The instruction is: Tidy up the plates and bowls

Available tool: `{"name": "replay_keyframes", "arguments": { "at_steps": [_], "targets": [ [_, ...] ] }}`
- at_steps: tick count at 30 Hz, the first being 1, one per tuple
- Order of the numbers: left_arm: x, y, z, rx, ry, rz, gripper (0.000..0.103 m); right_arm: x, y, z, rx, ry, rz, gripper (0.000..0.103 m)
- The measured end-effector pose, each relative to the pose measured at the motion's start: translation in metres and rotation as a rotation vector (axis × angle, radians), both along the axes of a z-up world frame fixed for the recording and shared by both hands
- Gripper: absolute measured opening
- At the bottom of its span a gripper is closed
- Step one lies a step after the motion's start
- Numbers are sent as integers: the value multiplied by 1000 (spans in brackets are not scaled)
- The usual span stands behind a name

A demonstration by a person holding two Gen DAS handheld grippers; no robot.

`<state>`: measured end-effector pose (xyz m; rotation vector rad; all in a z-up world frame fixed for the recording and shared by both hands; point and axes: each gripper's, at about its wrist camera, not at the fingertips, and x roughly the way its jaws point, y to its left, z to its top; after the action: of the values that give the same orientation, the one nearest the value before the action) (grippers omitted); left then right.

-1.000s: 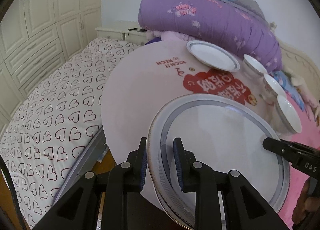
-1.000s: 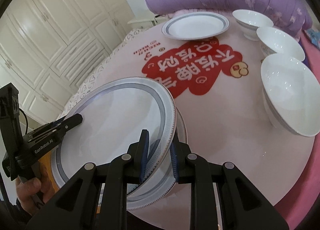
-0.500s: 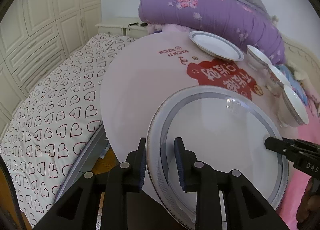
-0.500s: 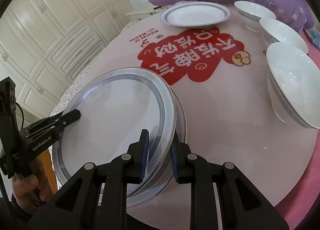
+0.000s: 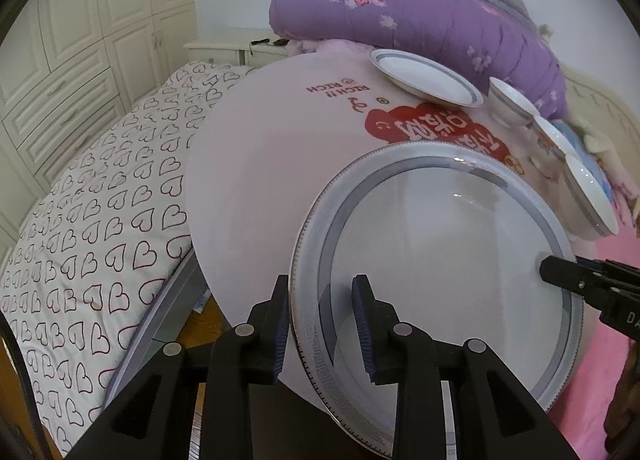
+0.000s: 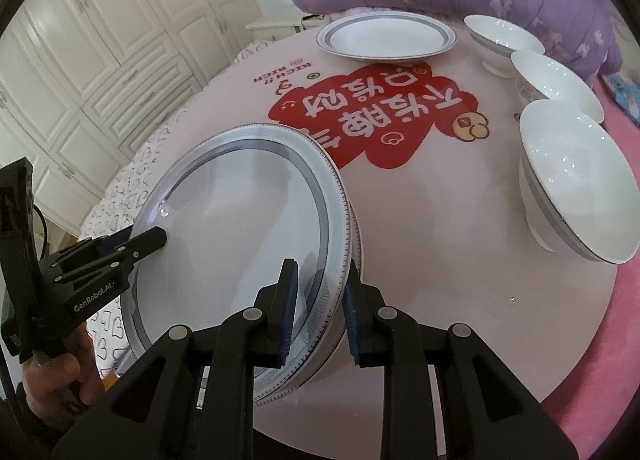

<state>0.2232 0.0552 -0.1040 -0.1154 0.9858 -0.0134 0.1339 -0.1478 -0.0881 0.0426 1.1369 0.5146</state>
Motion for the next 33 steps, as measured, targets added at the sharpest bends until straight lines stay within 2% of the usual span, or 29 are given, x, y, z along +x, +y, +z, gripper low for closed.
{"name": "replay_keyframes", "arguments": {
  "at_steps": [10,18,22,24,25,26,27,28,30,33],
  "targets": [
    [-1,-9,-1,48,-4,-11,30,-3,5,1,-49,-15,10,26],
    [-3,-11,-2,67,-11,-20,31,-4,2,3,-64,-30,-15,33],
    [-3,-13,-2,71,-12,-24,35,-3,0,4,-47,-34,-16,33],
    [-3,-14,-2,74,-12,-26,41,-3,0,6,-40,-40,-15,33],
    [-3,-13,-1,77,-15,-23,57,-2,0,7,-29,-40,-14,33],
    [-4,-13,1,85,-23,-17,79,-2,0,9,-22,-43,-15,36],
    [-4,-13,3,92,-31,-14,90,-2,1,10,-17,-50,-17,46],
    [-5,-14,6,103,-49,-9,102,0,1,10,-18,-58,-23,64],
    [-6,-14,12,111,-69,-10,102,1,1,11,-7,-74,-35,84],
    [-5,-14,14,89,-61,-12,102,4,0,14,15,-83,-47,93]
  ]
}}
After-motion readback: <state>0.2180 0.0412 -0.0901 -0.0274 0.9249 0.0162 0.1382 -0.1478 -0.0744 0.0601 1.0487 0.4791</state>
